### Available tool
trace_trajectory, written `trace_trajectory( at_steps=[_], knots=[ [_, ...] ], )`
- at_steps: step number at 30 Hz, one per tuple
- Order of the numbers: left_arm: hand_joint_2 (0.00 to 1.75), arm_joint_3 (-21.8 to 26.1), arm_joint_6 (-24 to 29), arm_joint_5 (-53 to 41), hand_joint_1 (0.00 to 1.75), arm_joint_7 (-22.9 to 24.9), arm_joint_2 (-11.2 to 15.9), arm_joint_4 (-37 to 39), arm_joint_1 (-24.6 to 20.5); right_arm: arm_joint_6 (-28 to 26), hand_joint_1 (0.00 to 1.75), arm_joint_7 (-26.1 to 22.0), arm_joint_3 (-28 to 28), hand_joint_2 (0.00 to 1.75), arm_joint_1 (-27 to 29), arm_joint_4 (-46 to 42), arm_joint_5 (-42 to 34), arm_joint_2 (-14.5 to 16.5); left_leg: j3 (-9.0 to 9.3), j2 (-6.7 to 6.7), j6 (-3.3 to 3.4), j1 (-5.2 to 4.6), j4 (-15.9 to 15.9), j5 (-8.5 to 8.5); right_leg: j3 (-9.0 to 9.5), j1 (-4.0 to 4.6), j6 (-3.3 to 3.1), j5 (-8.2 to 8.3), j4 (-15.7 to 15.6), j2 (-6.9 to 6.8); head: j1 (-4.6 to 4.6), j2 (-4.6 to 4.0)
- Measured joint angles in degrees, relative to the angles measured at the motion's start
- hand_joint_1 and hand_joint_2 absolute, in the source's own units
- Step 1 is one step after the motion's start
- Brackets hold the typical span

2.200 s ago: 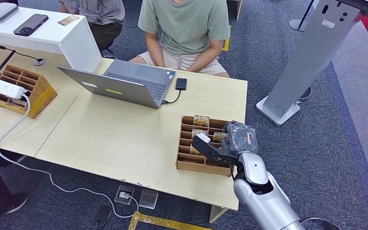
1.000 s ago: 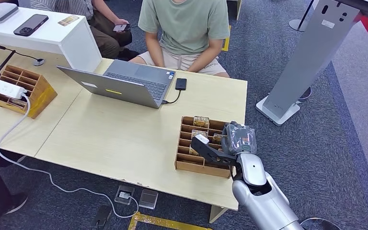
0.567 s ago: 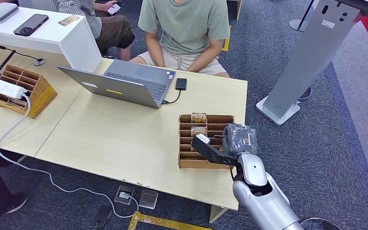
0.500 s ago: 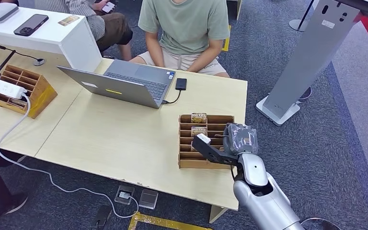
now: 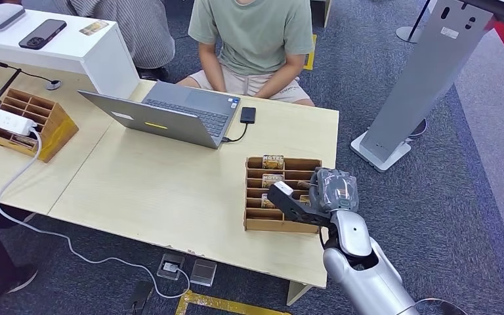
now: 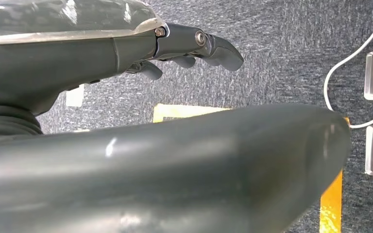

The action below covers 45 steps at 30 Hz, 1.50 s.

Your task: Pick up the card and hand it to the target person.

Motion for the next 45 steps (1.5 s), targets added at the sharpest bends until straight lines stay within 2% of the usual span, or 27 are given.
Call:
trace_trajectory(
  at_steps=[10,18,29,34,38,45],
  knots=[
    [0.00,0.0,-0.1,0.0,0.00,-0.2,0.0,0.0,0.0,0.4,1.49,0.6,-1.6,1.75,0.7,-3.6,-0.1,-1.1,0.00,0.00,0.00,0.00,0.0,0.00,-0.01,0.00,0.00,0.00,0.0,0.00,-0.01,0.00],
    [0.00,0.0,-0.2,0.0,0.00,-0.7,0.0,0.0,0.1,1.1,1.44,1.0,-5.0,1.75,0.8,-12.0,-1.0,-3.5,0.00,0.00,0.00,0.00,0.0,0.00,0.00,0.00,0.01,0.01,0.0,0.00,-0.01,0.00],
    [0.00,0.0,-0.4,0.1,0.00,-1.0,0.0,0.0,0.1,0.0,1.45,-1.3,-8.8,1.75,-0.9,-19.6,-3.9,-5.0,-0.01,0.00,0.00,0.00,0.0,0.00,0.00,0.00,0.01,0.01,0.0,0.00,-0.01,0.00],
    [0.00,0.0,-0.6,-0.1,0.00,-1.2,0.0,0.0,0.1,-3.0,1.47,-1.1,-10.0,1.75,-2.6,-20.2,-2.4,-5.3,-0.02,0.00,0.00,0.00,0.0,0.00,0.00,0.00,0.01,0.01,0.0,0.00,0.00,0.00],
    [0.00,0.0,-0.9,-0.3,0.00,-1.4,0.0,0.0,0.1,-6.2,1.37,-2.0,-10.9,1.75,-4.8,-19.2,-1.6,-5.3,-0.03,-0.01,0.00,0.00,0.0,0.00,0.00,0.00,0.01,0.02,0.0,0.00,0.00,0.00],
    [0.00,0.0,-1.4,-0.8,0.00,-1.8,0.1,0.0,0.0,-12.4,1.37,-5.1,-11.6,1.75,-9.0,-13.0,-0.5,-5.2,-0.05,-0.03,0.00,0.00,0.0,0.00,0.00,0.00,0.01,0.02,0.0,-0.02,0.00,0.00]
  ],
)
